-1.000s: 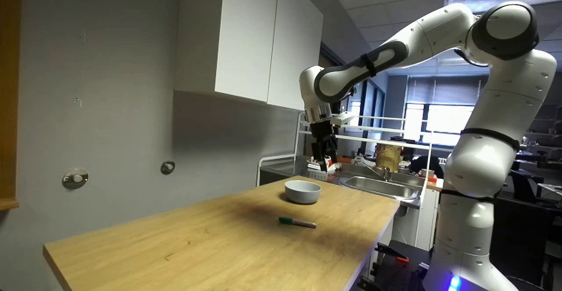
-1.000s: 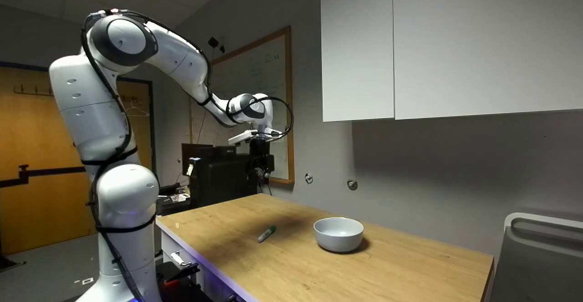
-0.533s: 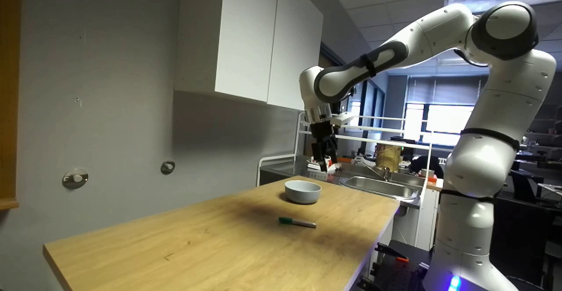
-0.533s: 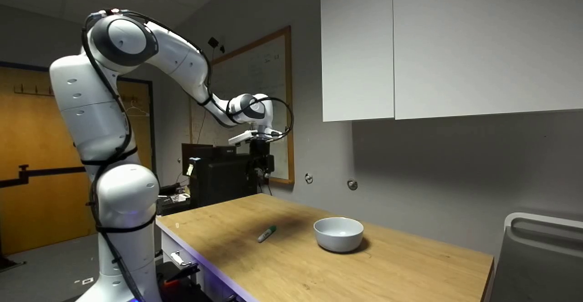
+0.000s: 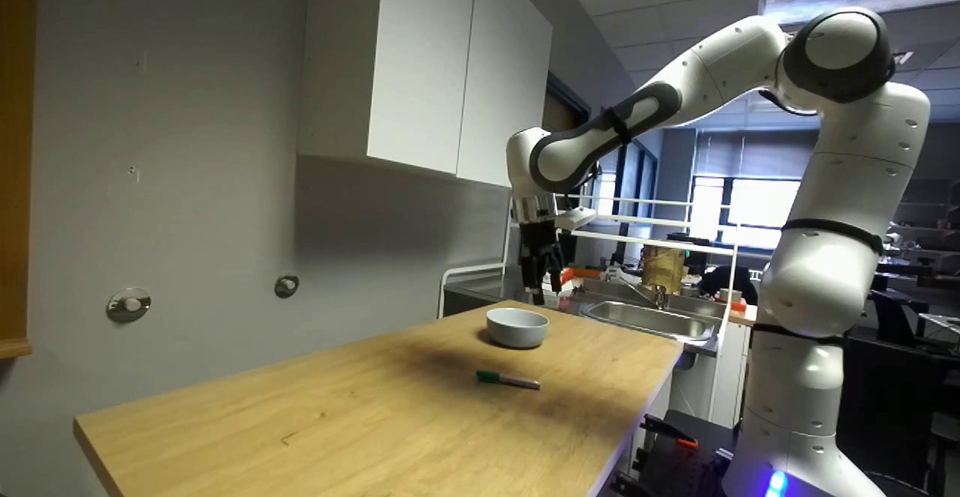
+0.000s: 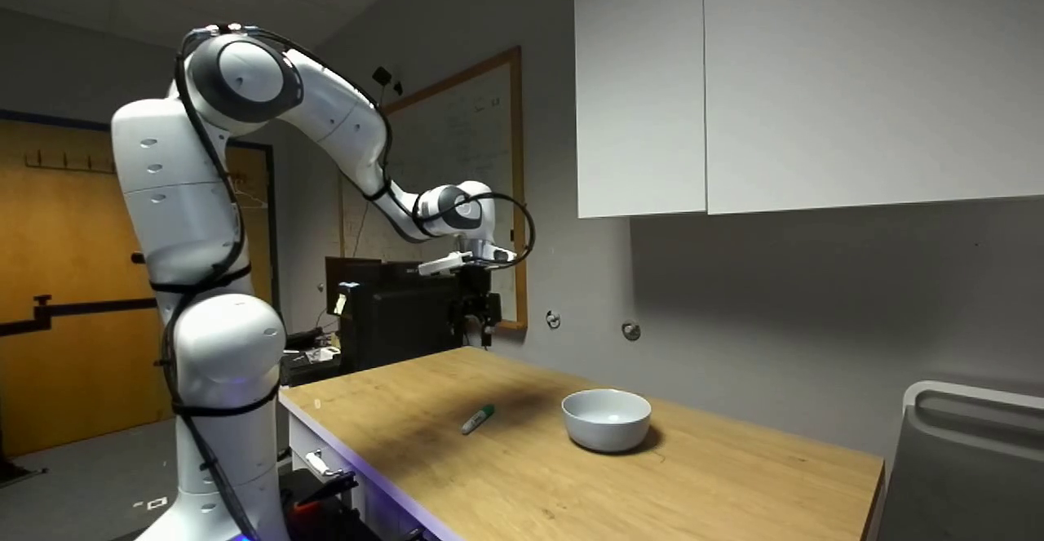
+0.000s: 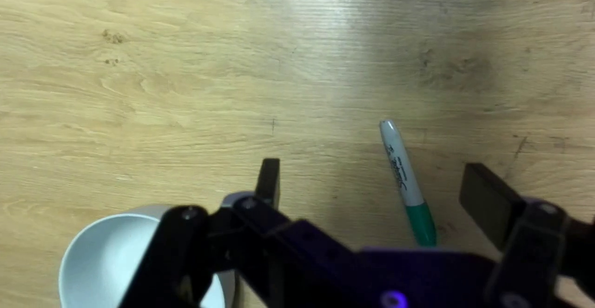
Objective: Put the marker in the bowl
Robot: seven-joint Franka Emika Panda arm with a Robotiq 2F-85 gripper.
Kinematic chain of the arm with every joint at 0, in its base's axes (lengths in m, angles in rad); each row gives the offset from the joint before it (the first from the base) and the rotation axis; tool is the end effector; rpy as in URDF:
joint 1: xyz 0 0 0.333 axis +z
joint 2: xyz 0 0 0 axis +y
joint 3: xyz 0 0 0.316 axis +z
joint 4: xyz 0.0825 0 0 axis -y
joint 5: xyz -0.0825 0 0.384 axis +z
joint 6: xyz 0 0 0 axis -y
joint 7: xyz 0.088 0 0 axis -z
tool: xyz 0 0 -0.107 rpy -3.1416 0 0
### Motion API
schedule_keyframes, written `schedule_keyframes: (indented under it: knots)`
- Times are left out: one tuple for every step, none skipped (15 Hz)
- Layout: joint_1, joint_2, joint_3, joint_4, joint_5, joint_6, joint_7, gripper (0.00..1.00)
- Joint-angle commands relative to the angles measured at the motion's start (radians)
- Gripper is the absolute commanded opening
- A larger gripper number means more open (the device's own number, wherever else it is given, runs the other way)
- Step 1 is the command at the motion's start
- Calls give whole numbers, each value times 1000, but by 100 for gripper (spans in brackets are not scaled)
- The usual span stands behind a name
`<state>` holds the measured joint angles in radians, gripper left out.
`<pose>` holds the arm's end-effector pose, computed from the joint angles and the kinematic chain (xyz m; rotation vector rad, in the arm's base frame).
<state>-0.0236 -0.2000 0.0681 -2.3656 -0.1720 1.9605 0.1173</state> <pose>0.4473 0.0089 0.3903 2.9470 0.0094 -0.2841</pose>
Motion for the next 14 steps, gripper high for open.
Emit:
schedule_keyframes:
  knots:
    - [21, 90, -31, 17, 69, 84, -96, 100]
    - [23, 118, -36, 21, 91, 106, -130, 100]
    - [24, 141, -38, 25, 112, 124, -165, 100]
    - [24, 170, -40, 34, 133, 133, -202, 100]
    - [23, 201, -40, 45, 145, 138, -230, 100]
    - [22, 226, -40, 54, 157, 137, -257, 100]
    - [20, 256, -40, 69, 168, 132, -281, 100]
    - [18, 293, -40, 91, 176, 122, -301, 100]
    - [17, 323, -37, 111, 180, 112, -316, 100]
    - [18, 361, -34, 139, 177, 99, -322, 100]
    - [19, 395, -30, 167, 173, 87, -324, 100]
    - [21, 426, -27, 195, 169, 71, -325, 100]
    - [23, 459, -25, 224, 163, 54, -324, 100]
    - [25, 488, -23, 253, 160, 32, -325, 100]
